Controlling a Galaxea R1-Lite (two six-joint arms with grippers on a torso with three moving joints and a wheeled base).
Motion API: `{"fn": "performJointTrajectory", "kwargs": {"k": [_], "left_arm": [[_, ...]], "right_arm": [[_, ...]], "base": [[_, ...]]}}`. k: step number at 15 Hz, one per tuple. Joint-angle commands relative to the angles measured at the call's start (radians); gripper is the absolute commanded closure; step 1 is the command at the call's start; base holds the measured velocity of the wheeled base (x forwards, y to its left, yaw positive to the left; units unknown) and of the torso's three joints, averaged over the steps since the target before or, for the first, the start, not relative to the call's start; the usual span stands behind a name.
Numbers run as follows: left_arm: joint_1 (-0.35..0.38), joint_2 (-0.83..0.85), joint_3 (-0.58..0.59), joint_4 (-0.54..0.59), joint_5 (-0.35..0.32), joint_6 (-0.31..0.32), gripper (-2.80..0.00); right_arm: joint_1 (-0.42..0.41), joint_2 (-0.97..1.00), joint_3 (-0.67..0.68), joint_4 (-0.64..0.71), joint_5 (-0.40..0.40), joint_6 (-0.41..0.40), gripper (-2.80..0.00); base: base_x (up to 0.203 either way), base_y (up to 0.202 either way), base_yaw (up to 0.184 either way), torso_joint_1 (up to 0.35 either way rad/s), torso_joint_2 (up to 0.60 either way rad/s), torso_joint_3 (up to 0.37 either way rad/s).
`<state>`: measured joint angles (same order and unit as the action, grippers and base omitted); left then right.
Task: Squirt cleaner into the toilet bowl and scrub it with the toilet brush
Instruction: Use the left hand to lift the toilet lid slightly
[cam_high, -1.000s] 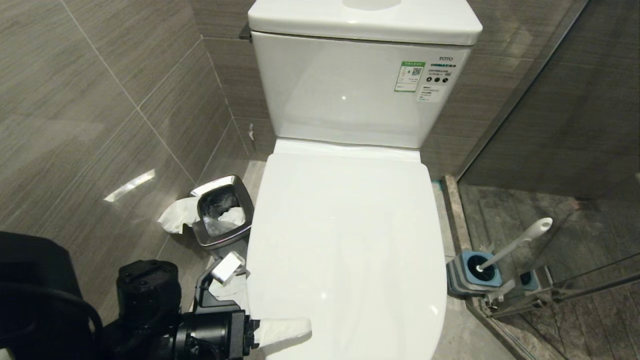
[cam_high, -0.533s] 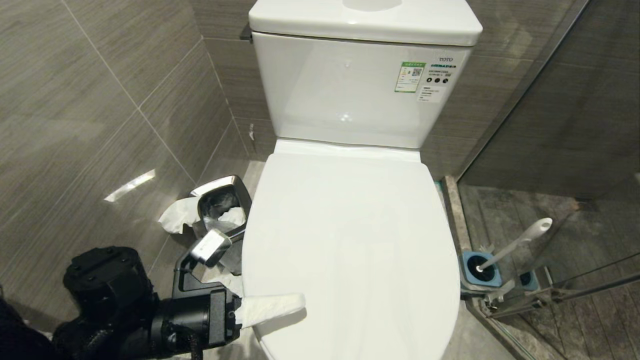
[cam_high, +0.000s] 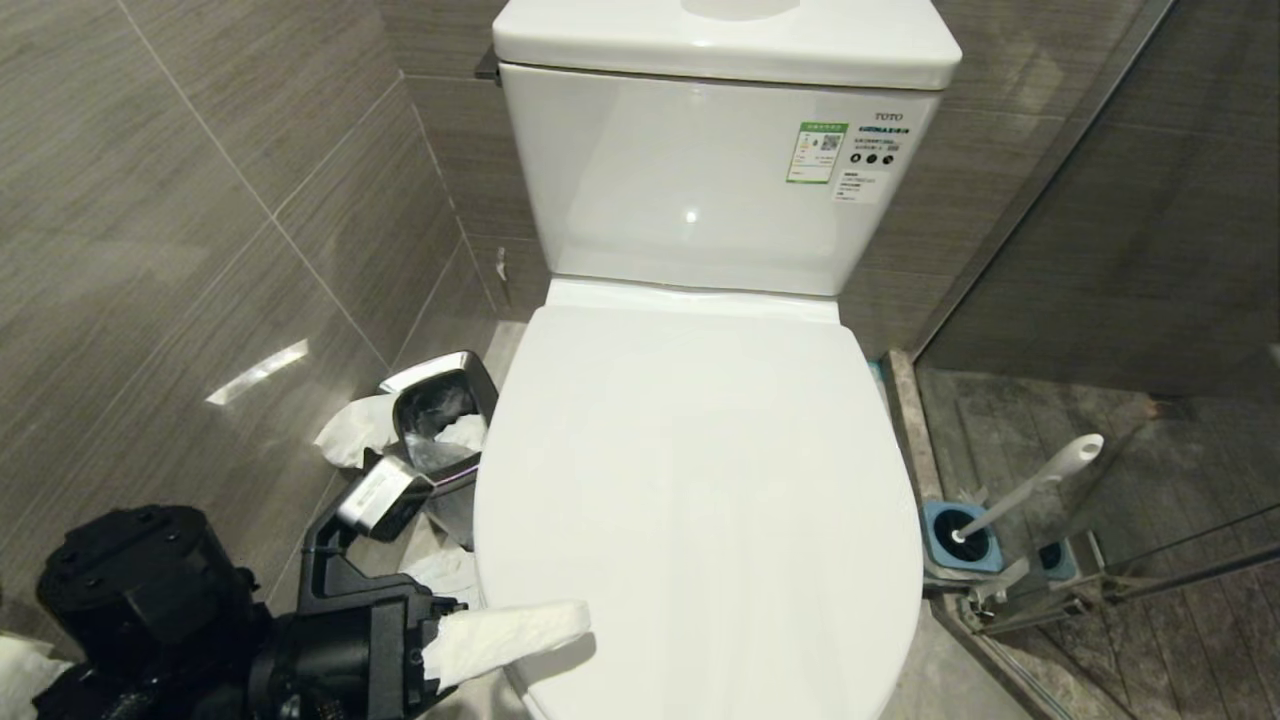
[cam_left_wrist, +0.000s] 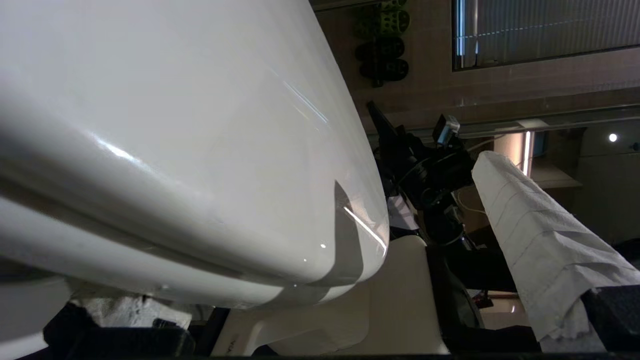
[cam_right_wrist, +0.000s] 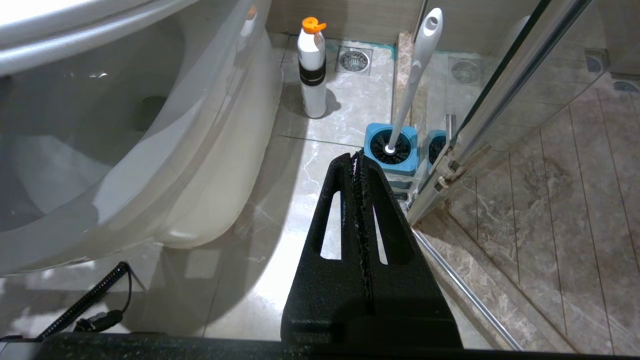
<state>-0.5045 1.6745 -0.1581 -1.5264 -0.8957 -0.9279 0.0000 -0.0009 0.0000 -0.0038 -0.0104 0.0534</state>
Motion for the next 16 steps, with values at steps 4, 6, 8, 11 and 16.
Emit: {"fn": "performJointTrajectory", "kwargs": {"k": [4, 6, 8, 11, 16], "left_arm": [[-0.009, -0.039, -0.011, -0.004, -0.015, -0.003, -2.8], [-0.035, -0.047, -0.018, -0.004, -0.011, -0.005, -2.8], [-0.041, -0.061, -0.033, -0.004, -0.009, -0.004, -2.8], [-0.04, -0.088, -0.048, -0.004, -0.006, -0.005, -2.8], [-0.04, -0.127, -0.061, -0.004, -0.005, -0.006, -2.8]], "right_arm": [[0.0, 0.001, 0.0, -0.001, 0.001, 0.0, 0.0], [0.0, 0.001, 0.0, -0.001, 0.0, 0.0, 0.0], [0.0, 0.001, 0.0, -0.001, 0.0, 0.0, 0.0], [0.0, 0.001, 0.0, -0.001, 0.0, 0.0, 0.0], [0.0, 0.001, 0.0, -0.001, 0.0, 0.0, 0.0]], "base": [[0.0, 0.0, 0.0, 0.0, 0.0, 0.0], [0.0, 0.0, 0.0, 0.0, 0.0, 0.0], [0.0, 0.0, 0.0, 0.0, 0.0, 0.0], [0.0, 0.0, 0.0, 0.0, 0.0, 0.0], [0.0, 0.0, 0.0, 0.0, 0.0, 0.0]]}}
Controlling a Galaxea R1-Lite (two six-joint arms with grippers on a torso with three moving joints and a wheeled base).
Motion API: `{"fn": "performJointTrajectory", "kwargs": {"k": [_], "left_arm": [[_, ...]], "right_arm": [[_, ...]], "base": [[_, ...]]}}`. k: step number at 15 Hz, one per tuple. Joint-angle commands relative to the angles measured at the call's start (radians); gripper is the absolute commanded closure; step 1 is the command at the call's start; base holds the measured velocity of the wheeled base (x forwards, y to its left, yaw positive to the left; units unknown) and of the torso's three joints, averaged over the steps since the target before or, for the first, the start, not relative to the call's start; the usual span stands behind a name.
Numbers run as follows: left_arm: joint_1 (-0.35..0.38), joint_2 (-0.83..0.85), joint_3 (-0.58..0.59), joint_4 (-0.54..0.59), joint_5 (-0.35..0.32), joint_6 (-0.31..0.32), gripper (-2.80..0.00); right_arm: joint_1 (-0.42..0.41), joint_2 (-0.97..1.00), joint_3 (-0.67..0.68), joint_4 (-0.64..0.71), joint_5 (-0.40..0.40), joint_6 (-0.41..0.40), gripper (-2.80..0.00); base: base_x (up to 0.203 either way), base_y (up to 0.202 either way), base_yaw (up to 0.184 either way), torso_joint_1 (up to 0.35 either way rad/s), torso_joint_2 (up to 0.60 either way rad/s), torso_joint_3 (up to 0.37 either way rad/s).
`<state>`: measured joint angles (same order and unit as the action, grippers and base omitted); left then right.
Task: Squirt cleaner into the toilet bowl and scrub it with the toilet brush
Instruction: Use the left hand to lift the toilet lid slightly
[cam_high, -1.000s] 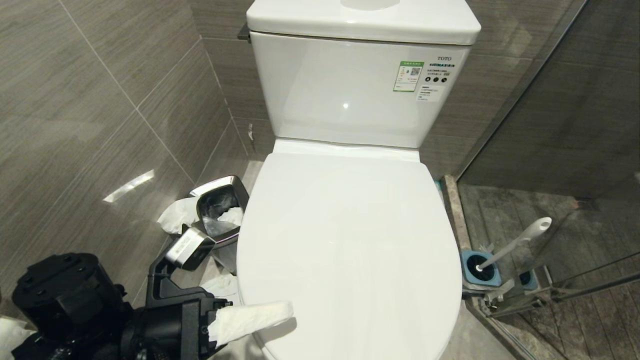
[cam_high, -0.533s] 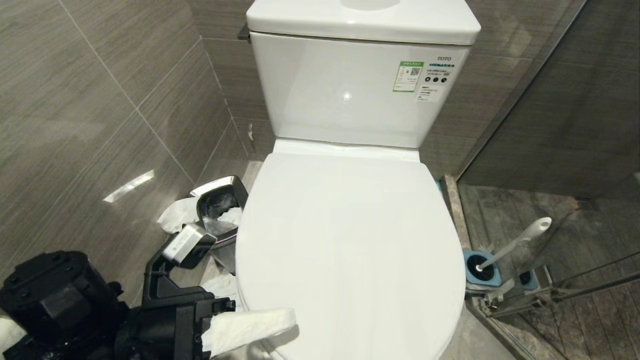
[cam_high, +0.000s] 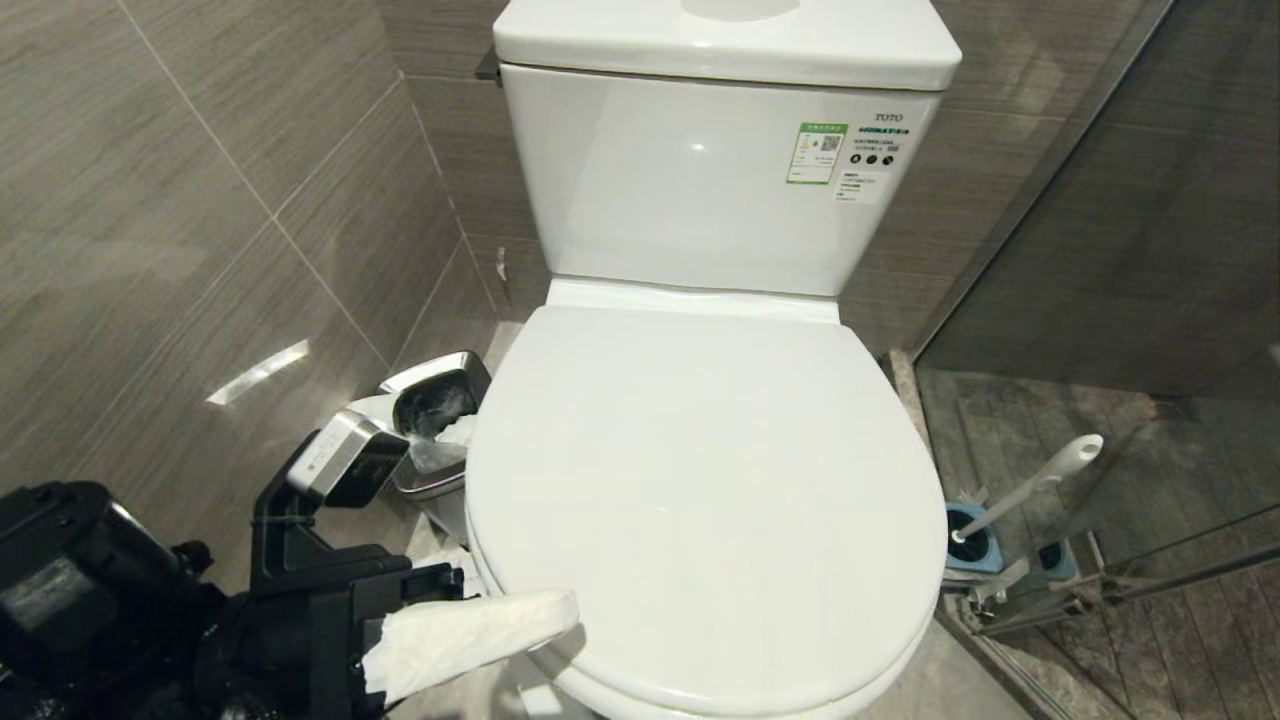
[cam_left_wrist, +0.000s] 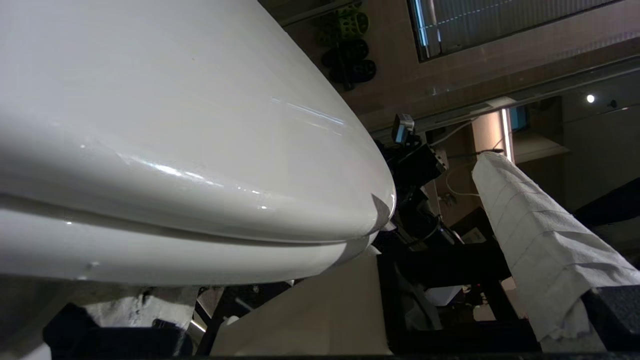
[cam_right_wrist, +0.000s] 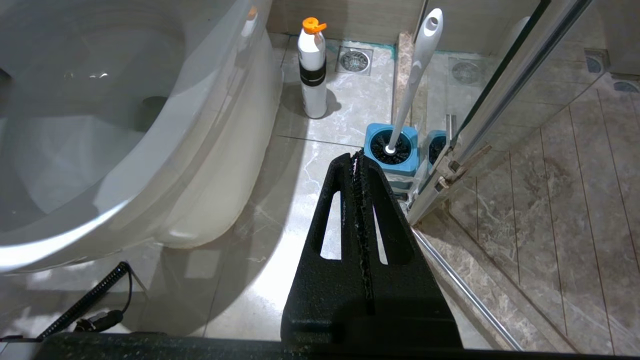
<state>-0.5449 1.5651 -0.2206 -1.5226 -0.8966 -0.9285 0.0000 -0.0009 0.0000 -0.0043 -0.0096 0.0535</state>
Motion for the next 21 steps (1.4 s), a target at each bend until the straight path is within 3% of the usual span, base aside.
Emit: {"fn": "performJointTrajectory", "kwargs": {"k": [1, 8, 21], "left_arm": [[0.0, -0.025, 0.001, -0.007, -0.004, -0.006, -2.8], [0.0, -0.048, -0.034, -0.007, -0.004, -0.006, -2.8], [0.005, -0.047, -0.257, 0.024, -0.01, -0.001, -2.8]], "right_arm": [[0.0, 0.001, 0.0, 0.0, -0.001, 0.0, 0.0], [0.0, 0.001, 0.0, 0.0, -0.001, 0.0, 0.0], [0.0, 0.001, 0.0, 0.0, 0.0, 0.0, 0.0]], "base": [[0.0, 0.0, 0.0, 0.0, 0.0, 0.0], [0.0, 0.0, 0.0, 0.0, 0.0, 0.0], [0.0, 0.0, 0.0, 0.0, 0.0, 0.0]]}}
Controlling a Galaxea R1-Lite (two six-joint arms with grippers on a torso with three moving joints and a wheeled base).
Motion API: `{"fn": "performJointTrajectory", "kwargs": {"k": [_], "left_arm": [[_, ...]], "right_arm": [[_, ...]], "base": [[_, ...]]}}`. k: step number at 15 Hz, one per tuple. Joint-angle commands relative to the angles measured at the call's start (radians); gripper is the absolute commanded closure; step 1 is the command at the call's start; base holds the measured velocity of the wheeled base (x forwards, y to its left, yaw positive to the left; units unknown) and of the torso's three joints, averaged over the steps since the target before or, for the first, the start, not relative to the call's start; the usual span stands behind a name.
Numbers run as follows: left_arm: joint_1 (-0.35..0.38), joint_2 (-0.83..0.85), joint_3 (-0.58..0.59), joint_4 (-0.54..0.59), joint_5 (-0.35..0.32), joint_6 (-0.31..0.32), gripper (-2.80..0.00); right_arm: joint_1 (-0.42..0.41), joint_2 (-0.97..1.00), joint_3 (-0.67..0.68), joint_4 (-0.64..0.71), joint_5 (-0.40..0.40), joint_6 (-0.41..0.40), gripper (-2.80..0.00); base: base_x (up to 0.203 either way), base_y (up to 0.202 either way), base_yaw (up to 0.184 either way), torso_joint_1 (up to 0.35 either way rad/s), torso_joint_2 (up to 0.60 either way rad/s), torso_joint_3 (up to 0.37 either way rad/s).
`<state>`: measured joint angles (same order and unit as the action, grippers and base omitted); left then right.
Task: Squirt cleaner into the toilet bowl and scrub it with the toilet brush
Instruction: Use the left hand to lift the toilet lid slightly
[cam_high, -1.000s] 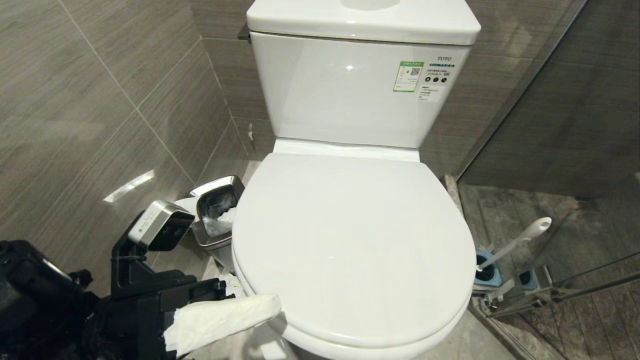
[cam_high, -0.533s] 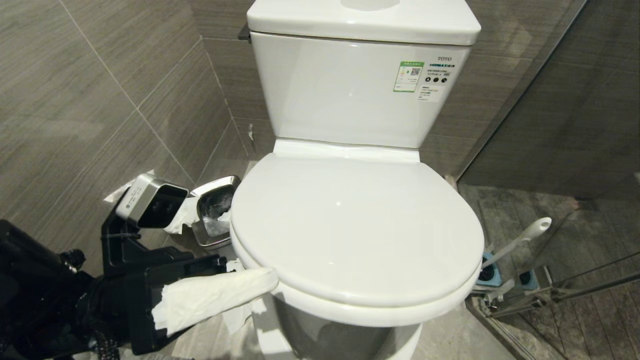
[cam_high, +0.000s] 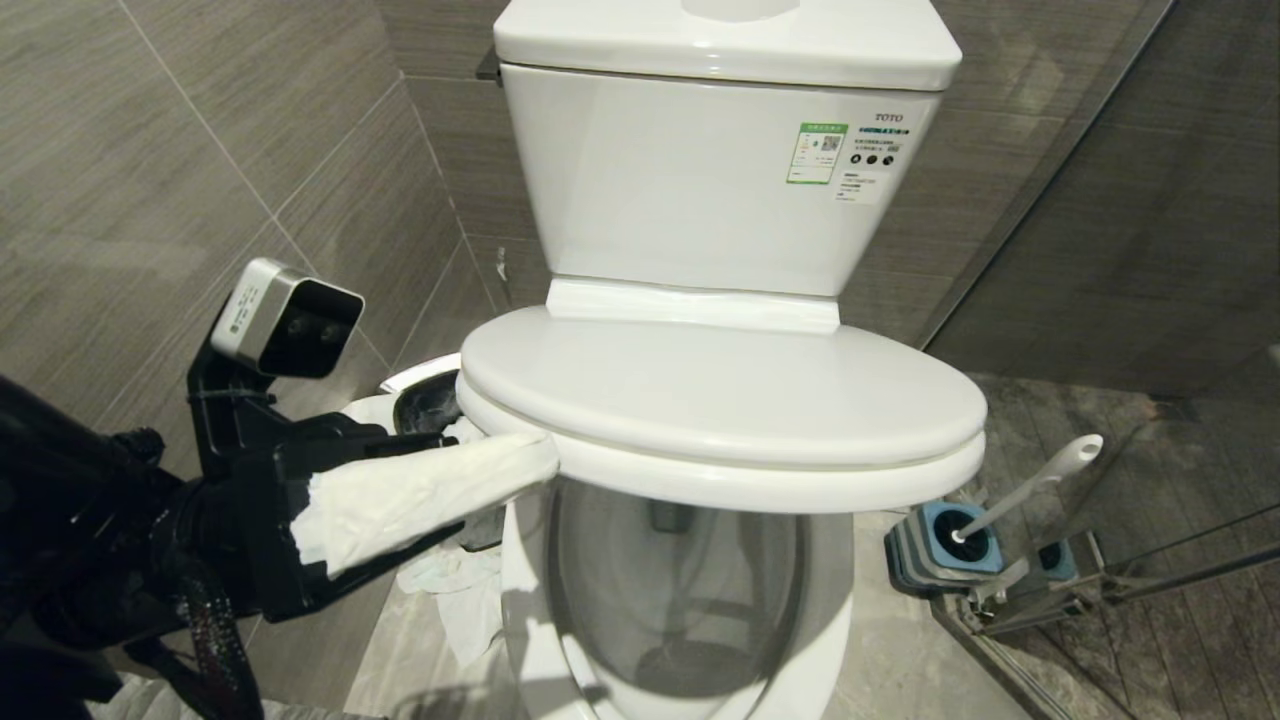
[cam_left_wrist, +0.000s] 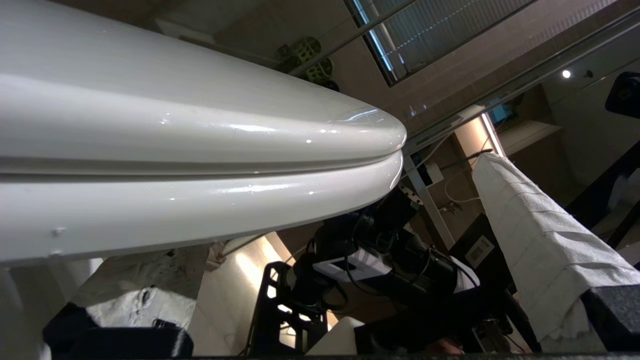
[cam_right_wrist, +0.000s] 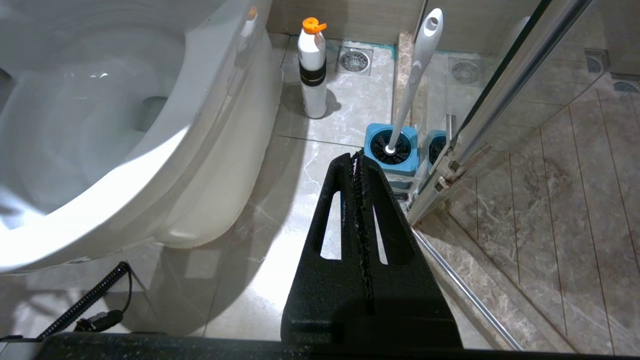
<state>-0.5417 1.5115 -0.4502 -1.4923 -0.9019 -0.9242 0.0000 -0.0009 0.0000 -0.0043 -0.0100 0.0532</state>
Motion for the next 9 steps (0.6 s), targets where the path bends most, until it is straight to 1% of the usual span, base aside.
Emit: {"fn": "performJointTrajectory", "kwargs": {"k": [1, 3, 7, 9], "left_arm": [[0.002, 0.005, -0.047, 0.0, -0.006, -0.005, -2.8], [0.004, -0.001, -0.086, 0.02, -0.005, -0.007, -2.8], [0.012, -0.013, -0.137, 0.021, -0.005, -0.006, -2.8], [0.021, -0.009, -0.174, 0.021, -0.004, 0.006, -2.8]], "right_arm": [[0.0, 0.001, 0.0, 0.0, -0.001, 0.0, 0.0], [0.0, 0.001, 0.0, 0.0, -0.001, 0.0, 0.0], [0.0, 0.001, 0.0, 0.0, -0.001, 0.0, 0.0], [0.0, 0.001, 0.0, 0.0, -0.001, 0.0, 0.0]], "base": [[0.0, 0.0, 0.0, 0.0, 0.0, 0.0], [0.0, 0.0, 0.0, 0.0, 0.0, 0.0], [0.0, 0.0, 0.0, 0.0, 0.0, 0.0], [0.0, 0.0, 0.0, 0.0, 0.0, 0.0]]}}
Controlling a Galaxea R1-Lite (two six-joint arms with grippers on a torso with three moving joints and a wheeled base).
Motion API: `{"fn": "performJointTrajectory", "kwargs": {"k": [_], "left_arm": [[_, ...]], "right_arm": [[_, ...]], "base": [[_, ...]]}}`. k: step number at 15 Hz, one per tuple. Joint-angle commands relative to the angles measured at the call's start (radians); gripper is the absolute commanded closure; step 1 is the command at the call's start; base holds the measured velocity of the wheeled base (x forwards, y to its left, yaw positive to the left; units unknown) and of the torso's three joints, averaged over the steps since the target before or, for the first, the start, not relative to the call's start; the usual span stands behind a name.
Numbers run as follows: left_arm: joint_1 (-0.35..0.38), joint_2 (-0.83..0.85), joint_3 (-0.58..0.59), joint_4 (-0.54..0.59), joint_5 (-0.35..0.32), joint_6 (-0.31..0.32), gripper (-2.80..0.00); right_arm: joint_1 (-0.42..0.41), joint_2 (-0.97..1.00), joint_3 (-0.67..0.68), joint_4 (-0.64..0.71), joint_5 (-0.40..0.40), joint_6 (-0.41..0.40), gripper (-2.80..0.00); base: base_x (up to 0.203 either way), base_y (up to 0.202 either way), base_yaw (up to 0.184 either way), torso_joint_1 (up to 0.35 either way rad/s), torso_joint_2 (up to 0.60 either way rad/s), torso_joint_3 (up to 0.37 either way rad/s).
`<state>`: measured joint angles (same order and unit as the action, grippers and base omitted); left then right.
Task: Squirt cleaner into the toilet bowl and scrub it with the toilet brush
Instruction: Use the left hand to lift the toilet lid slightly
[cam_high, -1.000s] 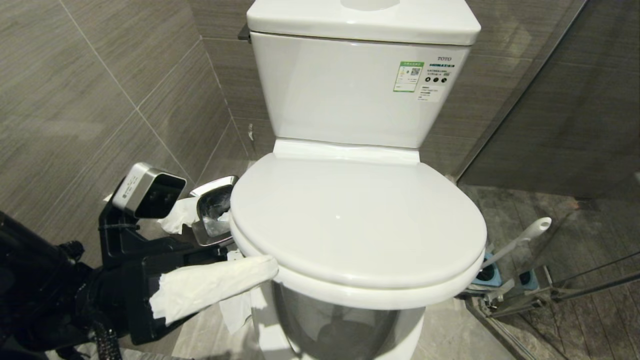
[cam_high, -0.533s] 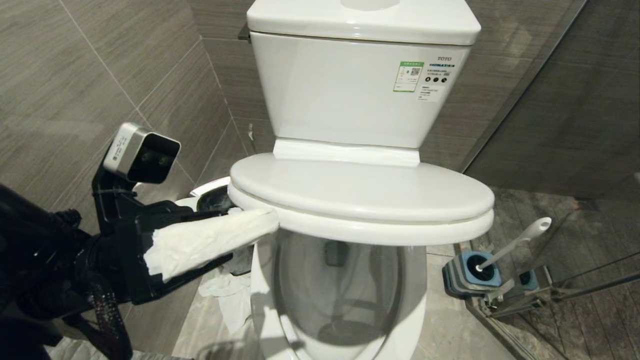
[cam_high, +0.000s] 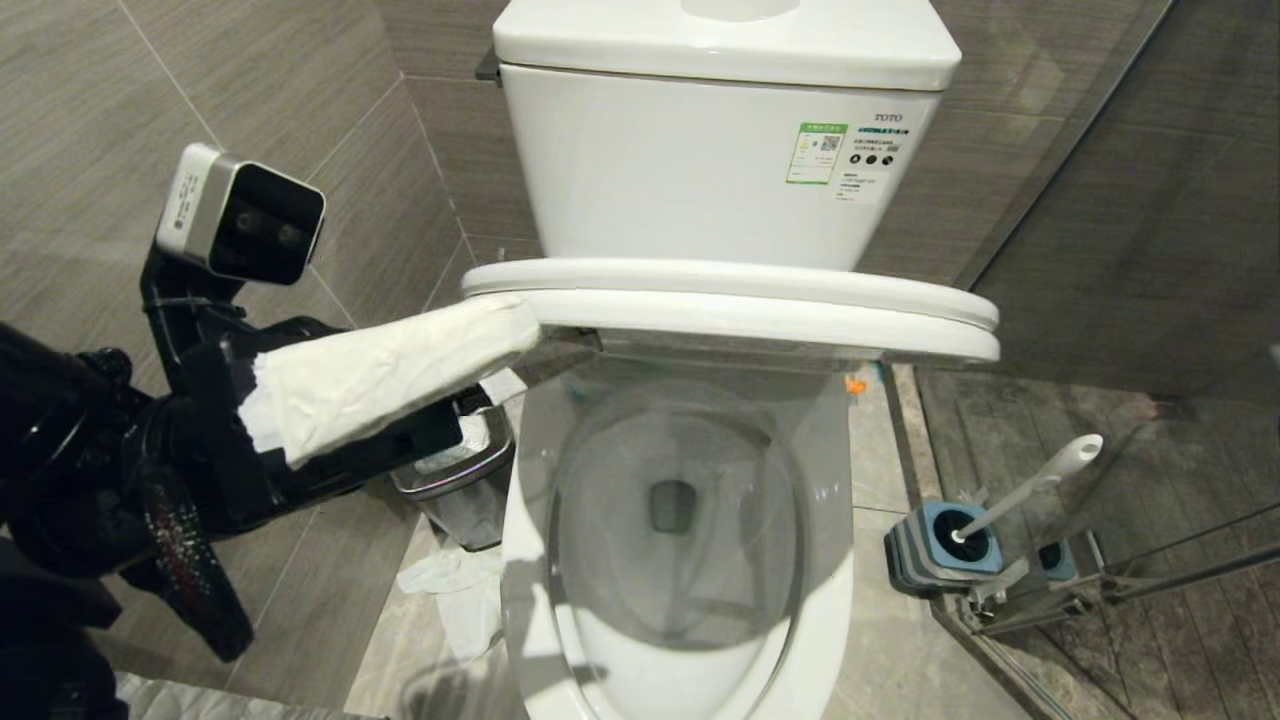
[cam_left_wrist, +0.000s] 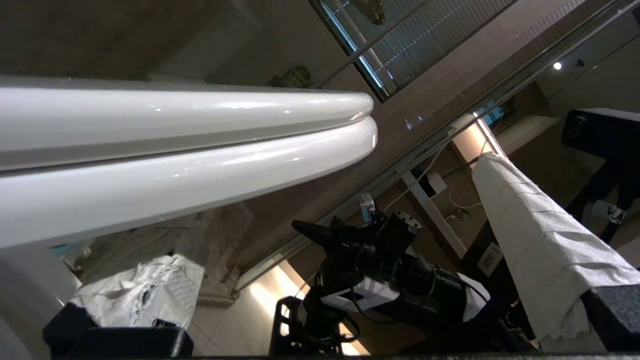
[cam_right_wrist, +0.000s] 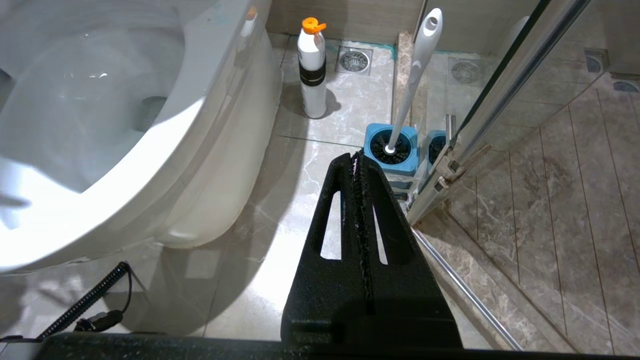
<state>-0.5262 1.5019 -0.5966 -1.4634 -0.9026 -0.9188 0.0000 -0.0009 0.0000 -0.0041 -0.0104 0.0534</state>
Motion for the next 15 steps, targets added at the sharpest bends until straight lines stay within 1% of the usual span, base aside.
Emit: {"fn": "performJointTrajectory", "kwargs": {"k": [1, 4, 6, 9, 10, 13, 15], "left_arm": [[0.018, 0.005, -0.051, -0.007, -0.003, 0.013, -2.8], [0.078, 0.031, -0.107, 0.003, -0.003, 0.026, -2.8], [0.1, 0.068, -0.14, 0.005, 0.003, 0.053, -2.8], [0.106, 0.151, -0.219, 0.003, 0.038, 0.115, -2.8], [0.106, 0.174, -0.244, 0.004, 0.05, 0.124, -2.8], [0.106, 0.208, -0.315, 0.015, 0.074, 0.132, -2.8], [0.108, 0.217, -0.369, 0.052, 0.09, 0.132, -2.8]], "right_arm": [[0.0, 0.001, 0.0, -0.001, 0.0, 0.0, 0.0], [0.0, 0.001, 0.0, -0.001, 0.0, 0.0, 0.0], [0.0, 0.001, 0.0, -0.001, 0.0, 0.0, 0.0], [0.0, 0.001, 0.0, -0.001, 0.0, 0.0, 0.0], [0.0, 0.001, 0.0, -0.001, 0.0, 0.0, 0.0], [0.0, 0.001, 0.0, -0.001, 0.0, 0.0, 0.0], [0.0, 0.001, 0.0, -0.001, 0.0, 0.0, 0.0]], "base": [[0.0, 0.0, 0.0, 0.0, 0.0, 0.0], [0.0, 0.0, 0.0, 0.0, 0.0, 0.0], [0.0, 0.0, 0.0, 0.0, 0.0, 0.0], [0.0, 0.0, 0.0, 0.0, 0.0, 0.0], [0.0, 0.0, 0.0, 0.0, 0.0, 0.0], [0.0, 0.0, 0.0, 0.0, 0.0, 0.0], [0.0, 0.0, 0.0, 0.0, 0.0, 0.0]]}}
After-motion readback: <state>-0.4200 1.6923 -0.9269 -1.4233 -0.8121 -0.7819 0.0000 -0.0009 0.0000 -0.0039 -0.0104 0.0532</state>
